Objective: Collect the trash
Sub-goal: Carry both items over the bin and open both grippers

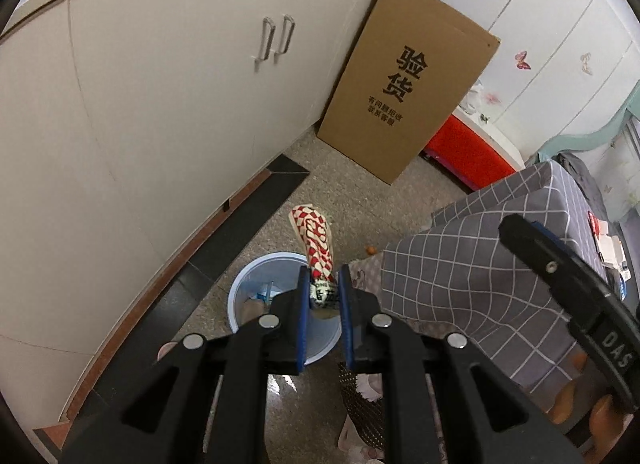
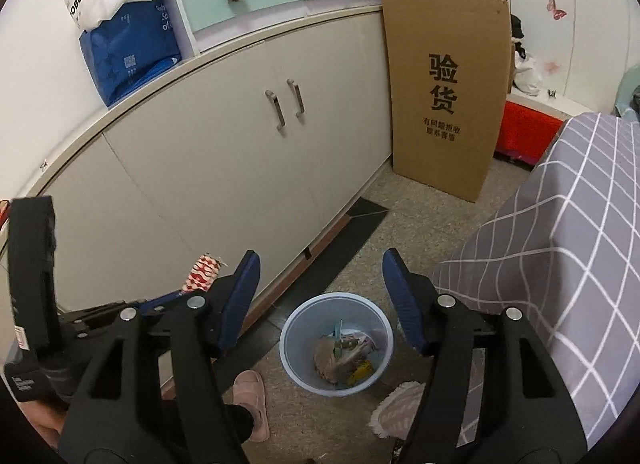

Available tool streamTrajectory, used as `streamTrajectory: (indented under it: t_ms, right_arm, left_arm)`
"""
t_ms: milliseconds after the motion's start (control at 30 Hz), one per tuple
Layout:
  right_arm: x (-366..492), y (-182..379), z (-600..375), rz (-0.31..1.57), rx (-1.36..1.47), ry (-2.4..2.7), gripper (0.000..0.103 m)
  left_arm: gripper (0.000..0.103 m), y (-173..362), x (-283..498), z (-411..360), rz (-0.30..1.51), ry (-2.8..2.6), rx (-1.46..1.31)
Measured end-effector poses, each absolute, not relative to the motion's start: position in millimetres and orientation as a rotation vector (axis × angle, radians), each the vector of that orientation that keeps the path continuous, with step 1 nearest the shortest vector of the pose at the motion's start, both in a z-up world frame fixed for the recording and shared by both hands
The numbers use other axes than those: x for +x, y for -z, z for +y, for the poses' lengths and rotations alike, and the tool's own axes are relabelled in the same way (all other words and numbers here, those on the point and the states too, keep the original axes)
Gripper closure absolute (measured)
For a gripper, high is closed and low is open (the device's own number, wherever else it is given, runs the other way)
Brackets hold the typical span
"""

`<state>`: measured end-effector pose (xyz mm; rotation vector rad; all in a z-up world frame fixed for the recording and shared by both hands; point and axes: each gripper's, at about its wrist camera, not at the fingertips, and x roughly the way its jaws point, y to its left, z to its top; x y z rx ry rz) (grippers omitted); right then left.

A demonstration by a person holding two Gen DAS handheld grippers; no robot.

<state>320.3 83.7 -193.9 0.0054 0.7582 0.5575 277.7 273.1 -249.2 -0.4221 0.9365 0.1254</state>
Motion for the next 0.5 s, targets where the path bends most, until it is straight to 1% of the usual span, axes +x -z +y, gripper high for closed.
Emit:
streamTrajectory:
  t_ms: [100, 200, 500]
  right_arm:
    - [317.6, 187.5, 80.5, 0.731, -0.003, -0.547, 0.037]
    - [315.9, 182.3, 77.7, 0.709, -0.008, -0.533, 0.034]
    - [312.6, 173.0, 62.0, 0.670, 0.024, -0.506, 0.032]
  left_arm:
    - [0.090, 247.5, 280.5, 266.4, 0.938, -0.117, -0.417]
    - [0.090, 245.0, 283.7, 261.0, 0.938, -0.110, -0.410]
    - [0.090, 229.6, 293.5, 245.1, 0.920, -0.092, -0.373]
